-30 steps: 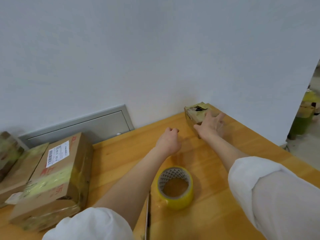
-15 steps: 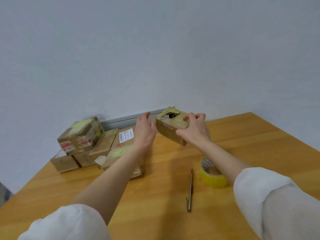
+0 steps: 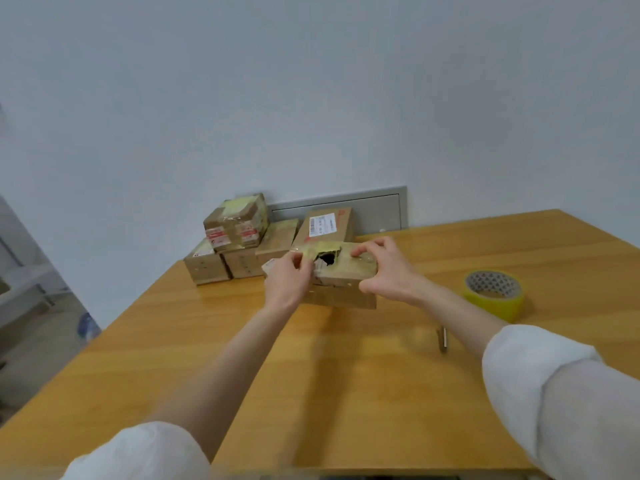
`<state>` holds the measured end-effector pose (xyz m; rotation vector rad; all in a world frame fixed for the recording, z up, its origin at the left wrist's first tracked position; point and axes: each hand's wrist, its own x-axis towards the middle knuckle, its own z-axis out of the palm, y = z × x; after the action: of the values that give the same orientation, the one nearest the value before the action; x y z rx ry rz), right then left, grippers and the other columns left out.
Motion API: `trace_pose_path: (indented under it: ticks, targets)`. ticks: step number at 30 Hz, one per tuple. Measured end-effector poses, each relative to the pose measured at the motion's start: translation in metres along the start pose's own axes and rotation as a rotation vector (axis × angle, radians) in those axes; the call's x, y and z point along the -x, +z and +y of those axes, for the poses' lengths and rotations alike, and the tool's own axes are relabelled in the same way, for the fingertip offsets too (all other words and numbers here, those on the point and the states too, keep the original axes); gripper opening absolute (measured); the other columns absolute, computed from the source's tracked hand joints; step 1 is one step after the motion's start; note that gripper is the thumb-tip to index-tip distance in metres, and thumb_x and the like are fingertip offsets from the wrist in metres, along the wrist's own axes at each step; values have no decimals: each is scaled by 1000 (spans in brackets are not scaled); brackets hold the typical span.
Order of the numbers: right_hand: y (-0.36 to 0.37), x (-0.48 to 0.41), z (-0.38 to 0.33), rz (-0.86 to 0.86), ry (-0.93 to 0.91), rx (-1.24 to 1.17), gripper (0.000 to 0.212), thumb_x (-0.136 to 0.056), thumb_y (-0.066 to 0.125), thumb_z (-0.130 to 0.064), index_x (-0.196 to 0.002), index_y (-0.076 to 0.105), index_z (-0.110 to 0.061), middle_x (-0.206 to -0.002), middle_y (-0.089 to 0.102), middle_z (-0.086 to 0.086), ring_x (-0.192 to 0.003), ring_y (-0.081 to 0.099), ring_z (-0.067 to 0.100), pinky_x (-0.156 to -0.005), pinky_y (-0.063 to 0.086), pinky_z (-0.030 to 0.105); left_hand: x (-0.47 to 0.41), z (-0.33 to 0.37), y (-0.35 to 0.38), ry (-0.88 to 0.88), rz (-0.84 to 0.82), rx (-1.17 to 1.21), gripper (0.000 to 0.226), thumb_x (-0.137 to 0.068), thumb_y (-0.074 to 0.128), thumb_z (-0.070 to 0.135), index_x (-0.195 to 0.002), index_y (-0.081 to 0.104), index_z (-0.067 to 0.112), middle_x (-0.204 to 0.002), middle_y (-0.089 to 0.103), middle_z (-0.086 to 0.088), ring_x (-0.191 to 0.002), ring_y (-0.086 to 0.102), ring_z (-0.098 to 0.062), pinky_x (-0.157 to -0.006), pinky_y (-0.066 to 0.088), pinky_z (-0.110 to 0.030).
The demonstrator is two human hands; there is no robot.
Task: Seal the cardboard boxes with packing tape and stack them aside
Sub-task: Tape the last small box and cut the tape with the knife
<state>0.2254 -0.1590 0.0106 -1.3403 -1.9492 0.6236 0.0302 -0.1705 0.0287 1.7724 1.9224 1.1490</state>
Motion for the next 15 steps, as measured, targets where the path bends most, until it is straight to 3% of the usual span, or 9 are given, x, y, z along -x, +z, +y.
trace_pose_path:
  ticks: [5,9,15]
  targets:
    - [4,9,-3,-84,37,9,58,-55,61,-32,-111,51,-39,-125,33,-3,-108,43,16,-79,36,23,8,-20,-4,-23,31,-42,19,-91,54,38,-100,65,25,-102,68,5,-84,56,-11,-62,43,-24]
    - [19,11,9,-140,50,84,56,-70,69,-17,-121,52,-32,-132,30,-1,-113,41,17,-86,41,25,16,-41,12,-119,-115,104,33,-93,56,32,-121,62,14,-114,66,-1,-101,60,-17,-89,53,-39]
    - [20,-1,17,-79,116,111,65,-73,66,-11,-133,48,-28,-149,20,1,-126,39,25,-88,44,28,-1,-27,24,-138,-196,230,41,-98,49,25,-138,51,13,-132,58,-2,-118,54,-19,-100,46,-40]
